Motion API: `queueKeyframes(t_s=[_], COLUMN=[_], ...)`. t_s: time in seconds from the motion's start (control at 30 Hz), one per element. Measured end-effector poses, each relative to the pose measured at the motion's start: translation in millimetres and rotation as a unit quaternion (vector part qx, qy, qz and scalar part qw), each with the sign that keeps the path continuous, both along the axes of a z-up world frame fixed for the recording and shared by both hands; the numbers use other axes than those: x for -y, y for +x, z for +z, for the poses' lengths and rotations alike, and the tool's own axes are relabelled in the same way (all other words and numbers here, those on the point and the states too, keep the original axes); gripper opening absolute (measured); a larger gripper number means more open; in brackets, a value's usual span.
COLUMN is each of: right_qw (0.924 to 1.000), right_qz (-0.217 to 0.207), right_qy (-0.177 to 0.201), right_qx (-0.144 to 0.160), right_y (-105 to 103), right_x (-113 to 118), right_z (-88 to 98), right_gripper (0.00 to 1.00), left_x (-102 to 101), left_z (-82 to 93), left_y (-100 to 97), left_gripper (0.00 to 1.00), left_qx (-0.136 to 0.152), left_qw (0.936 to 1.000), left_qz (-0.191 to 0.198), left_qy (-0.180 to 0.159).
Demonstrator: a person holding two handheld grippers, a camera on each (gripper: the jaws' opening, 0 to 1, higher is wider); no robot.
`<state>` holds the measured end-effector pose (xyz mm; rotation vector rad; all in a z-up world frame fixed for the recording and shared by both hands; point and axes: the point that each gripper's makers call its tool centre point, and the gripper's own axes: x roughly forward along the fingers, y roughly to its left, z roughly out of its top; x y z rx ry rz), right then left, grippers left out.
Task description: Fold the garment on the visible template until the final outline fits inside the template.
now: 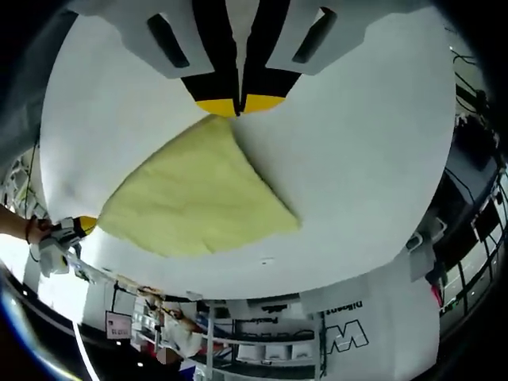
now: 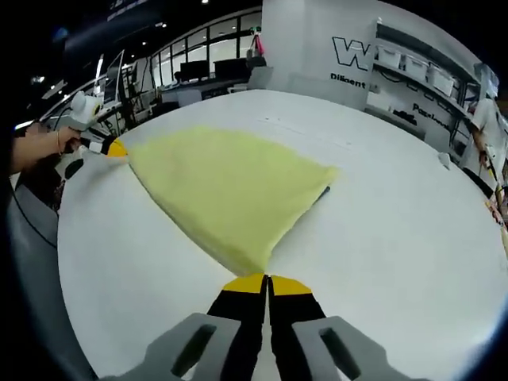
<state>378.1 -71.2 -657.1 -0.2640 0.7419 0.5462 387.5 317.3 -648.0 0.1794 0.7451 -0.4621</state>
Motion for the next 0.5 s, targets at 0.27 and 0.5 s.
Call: queueKeyframes(t_s=[0.27,0.5], right_qw=[0.9869,0.9886], right_qz=[-0.076,-0.067], right_qy=[0.143,0.132], right_qx=[-0.001,-0.028], right_y=[10,7], right_x=[-10,-20], right_z=[25.4,12.6], right_gripper=[0.3,0.3], left_x=[8,14], left_z=[7.9,8.9], left_y=[5.3,9.3], left_gripper=[0.19,0.29], left_qx=[0.001,-0.005], left_qw=[0.9991,0.9978], left_qz=[0.012,0.02], left_qy=[-0.04,-0.064])
